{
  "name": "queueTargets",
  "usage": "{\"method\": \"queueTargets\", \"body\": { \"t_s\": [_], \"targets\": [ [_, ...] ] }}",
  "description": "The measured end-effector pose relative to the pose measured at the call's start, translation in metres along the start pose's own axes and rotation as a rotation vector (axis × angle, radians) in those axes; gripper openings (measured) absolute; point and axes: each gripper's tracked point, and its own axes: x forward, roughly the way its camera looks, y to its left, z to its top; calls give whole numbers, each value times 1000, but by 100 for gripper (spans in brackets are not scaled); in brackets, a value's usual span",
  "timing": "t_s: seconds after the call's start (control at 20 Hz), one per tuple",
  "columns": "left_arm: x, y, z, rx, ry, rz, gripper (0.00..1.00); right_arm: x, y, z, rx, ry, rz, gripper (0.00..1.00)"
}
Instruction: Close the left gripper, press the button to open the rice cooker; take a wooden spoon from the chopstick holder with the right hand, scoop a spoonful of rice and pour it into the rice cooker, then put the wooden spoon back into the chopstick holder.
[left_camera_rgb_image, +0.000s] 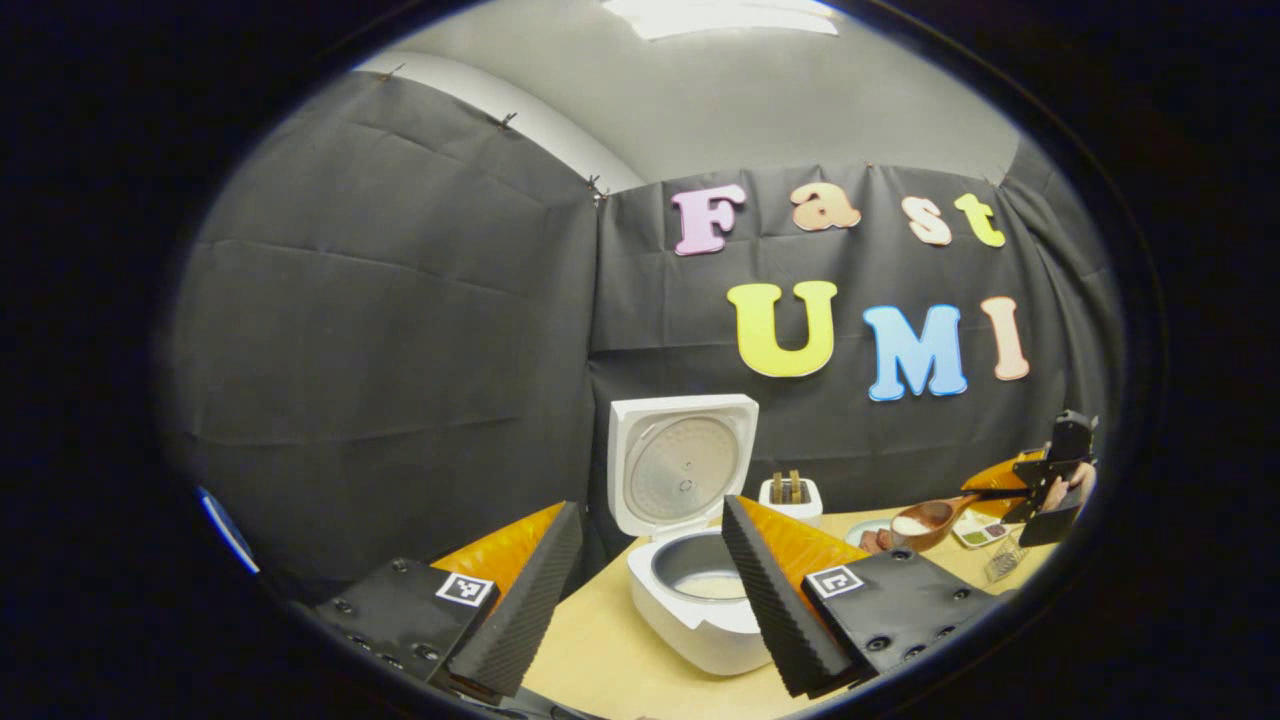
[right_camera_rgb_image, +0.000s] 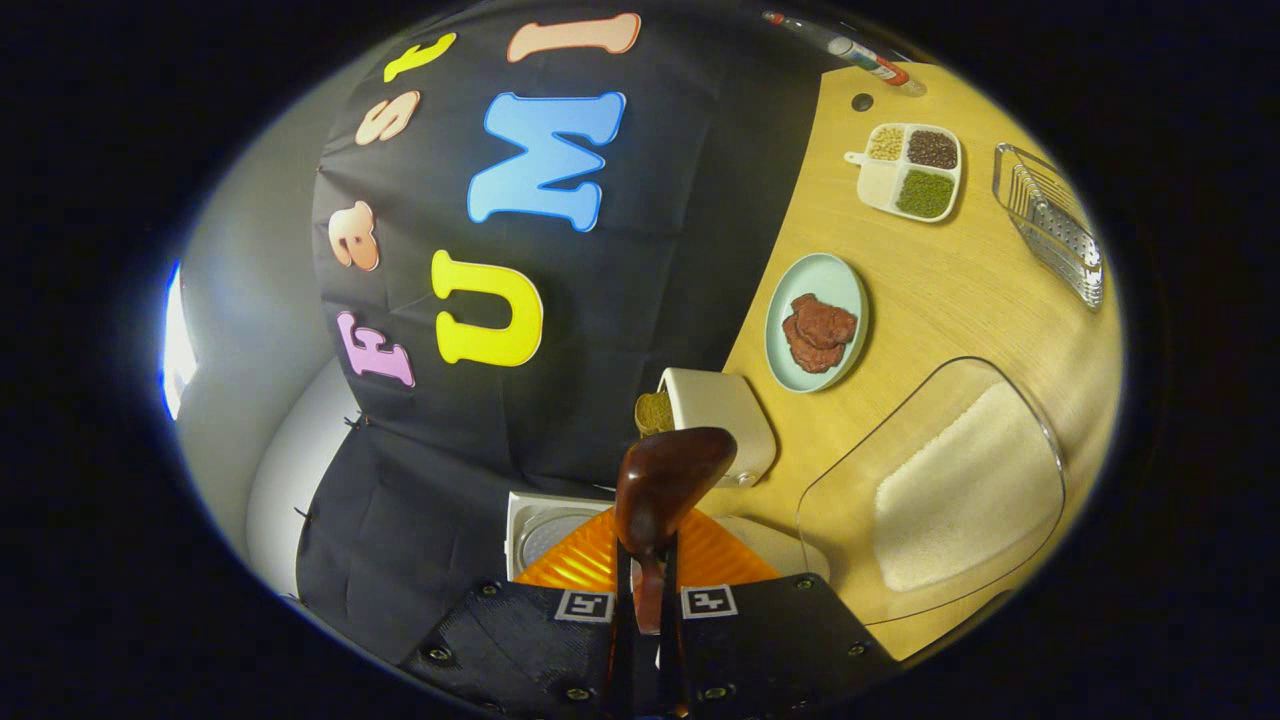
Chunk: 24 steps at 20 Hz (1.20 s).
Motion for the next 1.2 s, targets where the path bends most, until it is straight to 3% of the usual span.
{"method": "queueTargets", "body": {
  "t_s": [0.55,1.2],
  "targets": [
    [-19,48,-12,-22,24,99,98,67,46,-64,-145,116,33,10],
    [-52,98,-34,-39,79,233,100,166,38,-131,-502,177,-59,10]
  ]
}}
